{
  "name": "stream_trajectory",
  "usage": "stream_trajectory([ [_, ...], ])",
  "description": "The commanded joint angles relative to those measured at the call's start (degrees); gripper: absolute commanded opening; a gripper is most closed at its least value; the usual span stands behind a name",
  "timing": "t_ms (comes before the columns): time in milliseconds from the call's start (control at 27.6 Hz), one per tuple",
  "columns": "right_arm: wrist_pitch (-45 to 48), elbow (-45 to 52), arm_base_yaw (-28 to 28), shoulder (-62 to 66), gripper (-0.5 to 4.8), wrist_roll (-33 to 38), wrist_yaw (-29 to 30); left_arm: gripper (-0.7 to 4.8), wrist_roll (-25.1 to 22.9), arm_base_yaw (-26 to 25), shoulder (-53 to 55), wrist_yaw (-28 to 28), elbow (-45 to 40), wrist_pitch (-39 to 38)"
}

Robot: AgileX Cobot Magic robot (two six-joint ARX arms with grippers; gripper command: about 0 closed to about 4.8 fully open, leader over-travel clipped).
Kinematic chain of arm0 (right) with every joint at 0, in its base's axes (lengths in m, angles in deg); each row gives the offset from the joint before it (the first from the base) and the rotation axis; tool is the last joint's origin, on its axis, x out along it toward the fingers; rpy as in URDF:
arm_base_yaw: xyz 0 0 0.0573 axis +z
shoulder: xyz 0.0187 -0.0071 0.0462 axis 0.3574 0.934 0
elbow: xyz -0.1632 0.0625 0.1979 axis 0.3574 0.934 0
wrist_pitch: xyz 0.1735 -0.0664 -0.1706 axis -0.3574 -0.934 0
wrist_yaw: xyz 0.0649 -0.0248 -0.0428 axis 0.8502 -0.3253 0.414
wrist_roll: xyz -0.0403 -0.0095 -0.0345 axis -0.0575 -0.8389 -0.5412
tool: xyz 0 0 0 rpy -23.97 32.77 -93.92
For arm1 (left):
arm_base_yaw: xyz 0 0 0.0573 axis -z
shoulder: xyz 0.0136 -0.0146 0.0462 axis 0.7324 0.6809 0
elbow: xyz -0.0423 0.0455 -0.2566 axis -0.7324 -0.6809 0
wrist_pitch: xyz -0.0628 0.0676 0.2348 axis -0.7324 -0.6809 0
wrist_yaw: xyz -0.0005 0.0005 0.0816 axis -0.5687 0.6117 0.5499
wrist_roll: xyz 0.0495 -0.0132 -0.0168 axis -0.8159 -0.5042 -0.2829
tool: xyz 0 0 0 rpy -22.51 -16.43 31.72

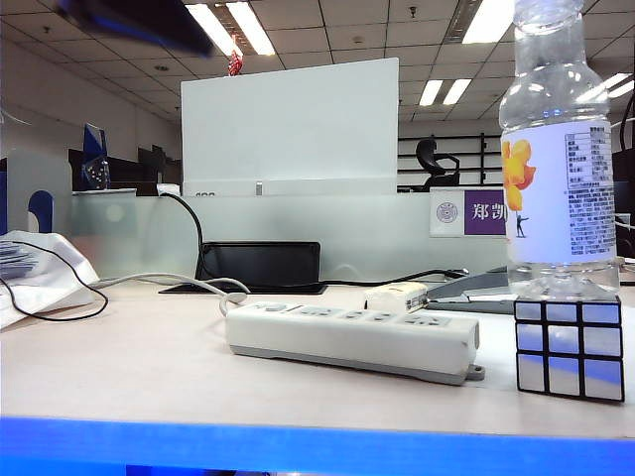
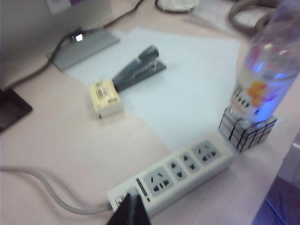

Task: Press the button on the power strip.

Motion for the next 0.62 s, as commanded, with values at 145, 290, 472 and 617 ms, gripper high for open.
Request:
stream_trajectory([
  [145, 4.4, -0.2, 0.0, -1.0, 0.0, -1.3, -2.3, -0.05, 4.0, 0.1, -15.4, 6.0, -8.3, 0.8],
  [290, 8.1, 1.5, 0.0, -1.9, 0.0, -1.2, -4.3, -0.05, 6.6, 0.0, -29.3, 12.7, -15.4, 0.7],
  [472, 16.3, 8.2, 0.0, -5.3, 0.0, 2.9, -4.3, -0.05, 9.8, 0.0, -46.2, 21.3, -22.8, 0.7],
  [617, 22.7, 14.3, 0.0, -9.6, 0.0, 7.5, -5.1, -0.05, 15.0, 0.0, -55.4, 25.8, -25.0, 1.0],
])
